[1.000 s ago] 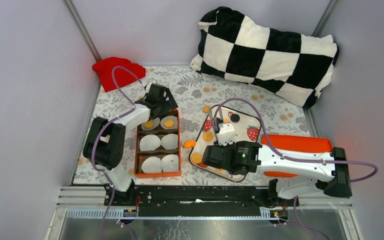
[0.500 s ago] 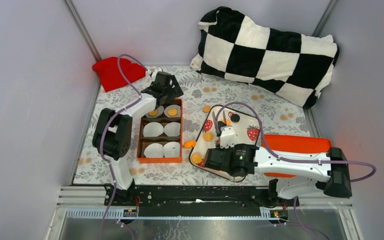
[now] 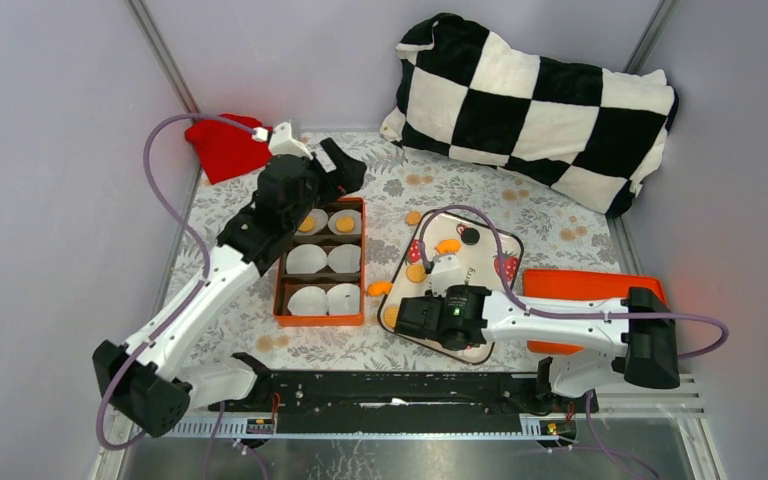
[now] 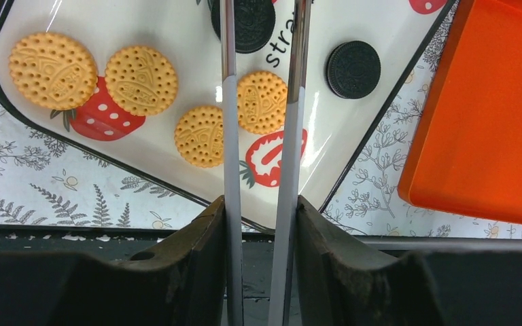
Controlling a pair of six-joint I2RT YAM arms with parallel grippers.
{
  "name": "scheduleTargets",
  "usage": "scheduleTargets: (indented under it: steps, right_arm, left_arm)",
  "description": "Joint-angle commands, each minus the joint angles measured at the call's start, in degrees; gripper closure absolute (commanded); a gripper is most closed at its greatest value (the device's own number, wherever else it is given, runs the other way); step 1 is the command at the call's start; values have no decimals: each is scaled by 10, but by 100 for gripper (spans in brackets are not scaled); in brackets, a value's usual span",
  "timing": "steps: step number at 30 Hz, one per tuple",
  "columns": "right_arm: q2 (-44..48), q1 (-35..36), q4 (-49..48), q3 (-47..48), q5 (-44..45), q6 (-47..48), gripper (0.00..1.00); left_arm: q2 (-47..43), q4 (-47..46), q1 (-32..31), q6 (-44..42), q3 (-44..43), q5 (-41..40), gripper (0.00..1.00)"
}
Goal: Pack the cookies
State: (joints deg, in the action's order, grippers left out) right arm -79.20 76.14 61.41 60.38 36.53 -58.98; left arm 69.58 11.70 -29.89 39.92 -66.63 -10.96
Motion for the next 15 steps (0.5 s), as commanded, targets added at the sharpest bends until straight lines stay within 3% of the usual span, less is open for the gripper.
scheduleTargets:
  steps: [1, 4, 7, 15]
  right_arm:
    - [-3, -12, 24, 30, 36, -20, 68]
    - [9, -17, 21, 26, 40, -23, 66]
    - [22, -32, 10, 13, 47, -25, 54]
    - [24, -72, -34, 6, 33, 30, 55]
  left_arm:
    - [-37, 57, 1, -20, 30, -17, 1]
    - [-58, 68, 0, -22, 44, -26, 1]
    - [-71, 71, 0, -20, 58, -27, 1]
    - [-83, 86, 0, -25, 53, -36, 1]
